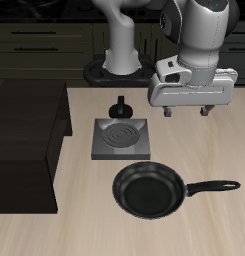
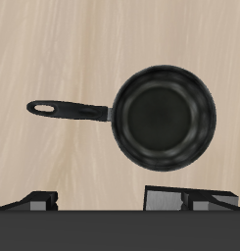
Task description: Place the frypan on top of the shelf
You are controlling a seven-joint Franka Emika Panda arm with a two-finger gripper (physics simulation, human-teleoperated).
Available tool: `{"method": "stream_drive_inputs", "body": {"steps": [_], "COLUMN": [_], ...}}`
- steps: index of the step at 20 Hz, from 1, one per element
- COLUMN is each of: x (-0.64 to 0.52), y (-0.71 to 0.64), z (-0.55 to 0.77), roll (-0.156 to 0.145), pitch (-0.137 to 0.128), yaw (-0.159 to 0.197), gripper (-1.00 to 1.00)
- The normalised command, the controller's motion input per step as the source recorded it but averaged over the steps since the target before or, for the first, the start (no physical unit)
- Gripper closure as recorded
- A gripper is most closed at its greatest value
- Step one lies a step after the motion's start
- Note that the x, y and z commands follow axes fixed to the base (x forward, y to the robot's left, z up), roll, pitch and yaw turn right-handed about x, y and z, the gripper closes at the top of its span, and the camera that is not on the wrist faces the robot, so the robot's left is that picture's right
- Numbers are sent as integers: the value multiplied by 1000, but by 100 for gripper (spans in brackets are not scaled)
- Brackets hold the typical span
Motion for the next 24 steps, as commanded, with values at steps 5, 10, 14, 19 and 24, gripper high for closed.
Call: {"method": "stream_drive_inputs", "body": {"steps": [5, 10, 14, 19, 24], "x": [83, 0, -42, -15, 33], "y": [-22, 17, 47, -1, -77], "z": [-262, -200, -275, -167, -219], "roll": [-11, 16, 43, 5, -13], "pitch": [20, 8, -15, -23, -10], "yaw": [17, 3, 13, 15, 27], "gripper": [-100, -100, -100, -100, -100]}}
